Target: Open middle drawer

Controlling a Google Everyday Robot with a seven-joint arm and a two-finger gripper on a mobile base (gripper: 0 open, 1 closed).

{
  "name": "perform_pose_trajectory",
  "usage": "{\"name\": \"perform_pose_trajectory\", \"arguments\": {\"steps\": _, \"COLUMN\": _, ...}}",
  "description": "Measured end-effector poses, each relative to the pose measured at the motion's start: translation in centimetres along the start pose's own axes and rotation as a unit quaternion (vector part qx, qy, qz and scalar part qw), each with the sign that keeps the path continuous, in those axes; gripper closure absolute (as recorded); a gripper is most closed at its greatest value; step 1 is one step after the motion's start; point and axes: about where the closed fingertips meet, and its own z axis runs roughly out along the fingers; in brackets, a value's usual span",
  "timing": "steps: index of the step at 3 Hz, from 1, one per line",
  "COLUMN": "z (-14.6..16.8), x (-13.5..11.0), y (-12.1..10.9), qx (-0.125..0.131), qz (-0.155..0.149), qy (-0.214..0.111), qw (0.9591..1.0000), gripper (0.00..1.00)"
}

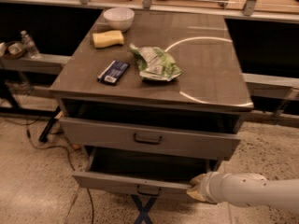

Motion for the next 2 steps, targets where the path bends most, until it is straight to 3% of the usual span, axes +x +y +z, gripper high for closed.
{"name": "perform_pose_trajectory", "arguments": {"steps": 1, "z": 0.01, "x": -0.01, "y": 0.01, "qx": 0.0, "qz": 0.0, "qy": 0.0, "qw": 1.0, "gripper": 0.81}}
{"name": "perform_pose_trajectory", "arguments": {"steps": 2, "z": 0.38, "x": -0.48, "y": 0.41, "qx": -0.009, "qz": -0.006, "qy": -0.005, "qw": 0.9999, "gripper": 0.5}}
